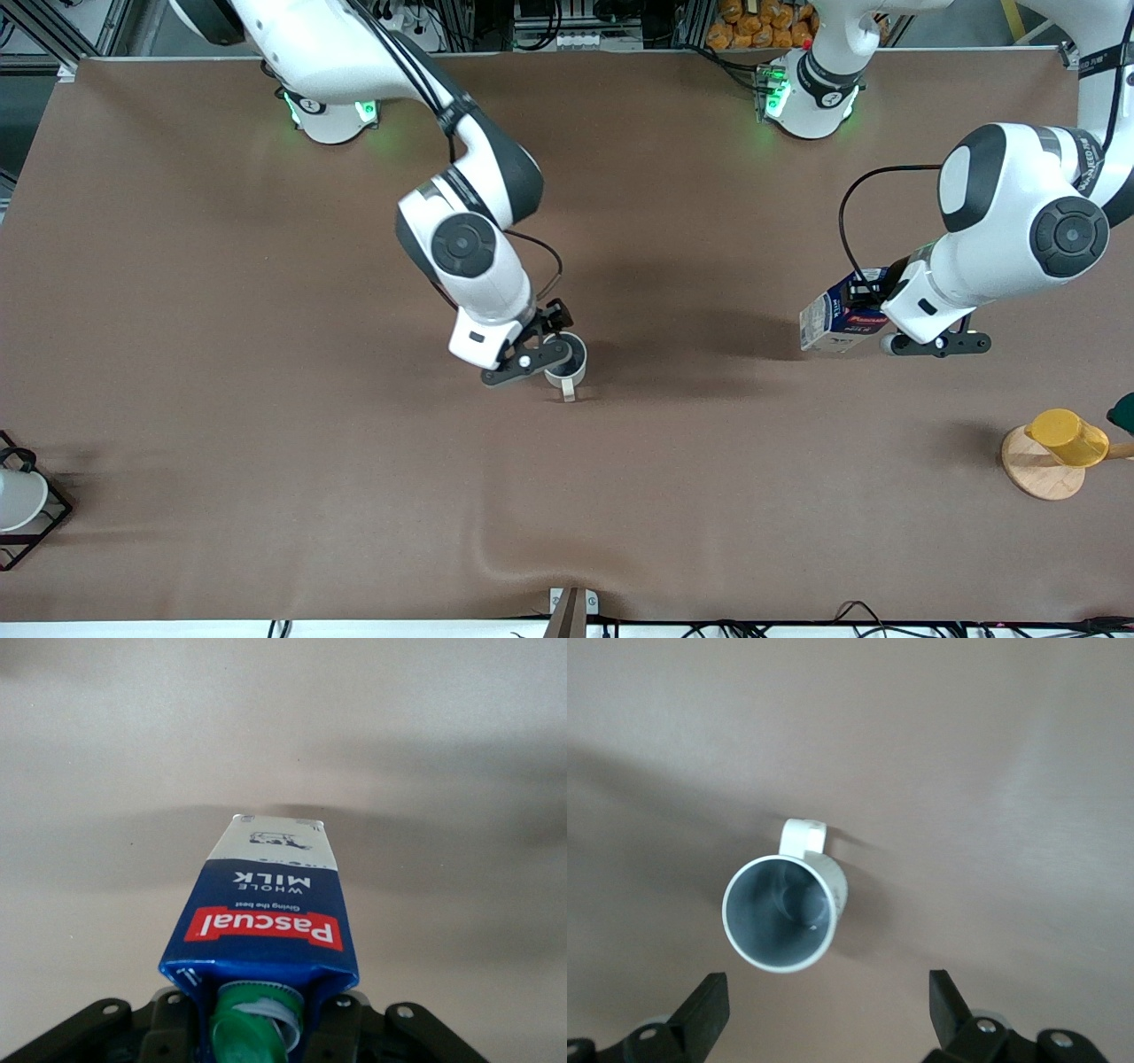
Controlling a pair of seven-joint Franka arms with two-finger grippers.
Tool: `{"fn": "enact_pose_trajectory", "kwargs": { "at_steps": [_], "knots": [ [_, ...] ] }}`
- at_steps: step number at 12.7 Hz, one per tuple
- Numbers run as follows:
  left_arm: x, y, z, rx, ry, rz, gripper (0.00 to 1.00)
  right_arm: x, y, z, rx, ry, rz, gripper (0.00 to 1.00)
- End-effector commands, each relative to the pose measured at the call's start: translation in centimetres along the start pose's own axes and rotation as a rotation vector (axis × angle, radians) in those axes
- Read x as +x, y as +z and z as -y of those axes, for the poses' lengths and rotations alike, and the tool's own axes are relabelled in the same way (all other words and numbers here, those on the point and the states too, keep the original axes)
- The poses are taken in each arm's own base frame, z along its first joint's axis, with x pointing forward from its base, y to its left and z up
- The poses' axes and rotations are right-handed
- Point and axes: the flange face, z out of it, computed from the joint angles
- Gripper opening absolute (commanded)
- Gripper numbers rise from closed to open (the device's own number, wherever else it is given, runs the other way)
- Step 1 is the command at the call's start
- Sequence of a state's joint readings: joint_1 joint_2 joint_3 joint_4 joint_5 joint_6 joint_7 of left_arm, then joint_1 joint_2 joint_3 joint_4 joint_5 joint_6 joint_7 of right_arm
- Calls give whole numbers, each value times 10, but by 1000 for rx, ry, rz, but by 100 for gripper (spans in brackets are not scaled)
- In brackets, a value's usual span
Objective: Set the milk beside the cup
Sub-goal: 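Release the mug and withdraw the right gripper while the left lifts milk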
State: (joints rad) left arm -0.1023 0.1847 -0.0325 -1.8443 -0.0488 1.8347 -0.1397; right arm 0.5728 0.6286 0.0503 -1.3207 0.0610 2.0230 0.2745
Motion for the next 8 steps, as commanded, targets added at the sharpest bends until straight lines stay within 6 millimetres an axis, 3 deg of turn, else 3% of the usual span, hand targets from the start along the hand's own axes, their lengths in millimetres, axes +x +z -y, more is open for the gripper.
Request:
{"fn": "enact_pose_trajectory", "kwargs": {
  "at_steps": [1, 5, 6, 8],
  "knots": [
    [-1, -7, -1, -16, -21, 6, 44, -1, -42, -65, -16, 89, 43, 100],
    [0, -16, -8, -26, -48, -12, 44, 4, -62, -185, -36, 249, 72, 100],
    [0, -20, -16, -26, -71, -18, 44, -1, -60, -216, -39, 282, 91, 100],
    [-5, -23, -42, -25, -92, -24, 44, -16, -76, -264, -39, 297, 91, 100]
  ]
}}
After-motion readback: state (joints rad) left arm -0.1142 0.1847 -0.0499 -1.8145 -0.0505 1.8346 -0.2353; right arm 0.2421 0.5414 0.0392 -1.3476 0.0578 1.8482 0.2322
